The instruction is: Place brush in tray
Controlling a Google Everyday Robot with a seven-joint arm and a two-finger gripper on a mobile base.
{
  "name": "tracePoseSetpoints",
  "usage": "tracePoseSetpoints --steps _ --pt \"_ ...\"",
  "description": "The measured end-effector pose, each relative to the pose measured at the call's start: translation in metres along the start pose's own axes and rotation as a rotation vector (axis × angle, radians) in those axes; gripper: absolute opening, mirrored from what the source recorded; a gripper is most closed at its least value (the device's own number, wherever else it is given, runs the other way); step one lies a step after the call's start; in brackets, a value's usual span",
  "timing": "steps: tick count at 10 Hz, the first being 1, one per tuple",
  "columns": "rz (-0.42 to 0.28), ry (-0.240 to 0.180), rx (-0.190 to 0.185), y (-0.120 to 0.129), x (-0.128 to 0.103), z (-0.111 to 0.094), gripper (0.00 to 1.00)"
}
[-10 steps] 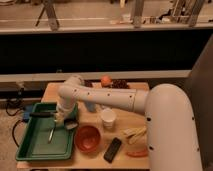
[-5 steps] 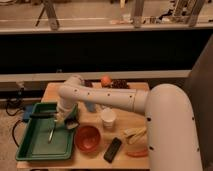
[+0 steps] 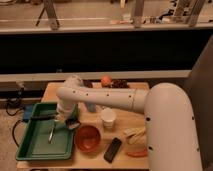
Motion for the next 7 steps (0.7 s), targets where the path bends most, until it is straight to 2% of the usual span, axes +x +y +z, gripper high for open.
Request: tracePoseSetpoints --steps 3,4,7 --pt "0.039 -0.054 -0.007 0.0022 0.0018 0.0004 0.75" --pt "0.047 -0.061 -0.008 0.0029 0.0021 0.0002 0.79" --pt "0.057 -0.073 -0.016 0.0035 0.0031 -0.0010 0.80"
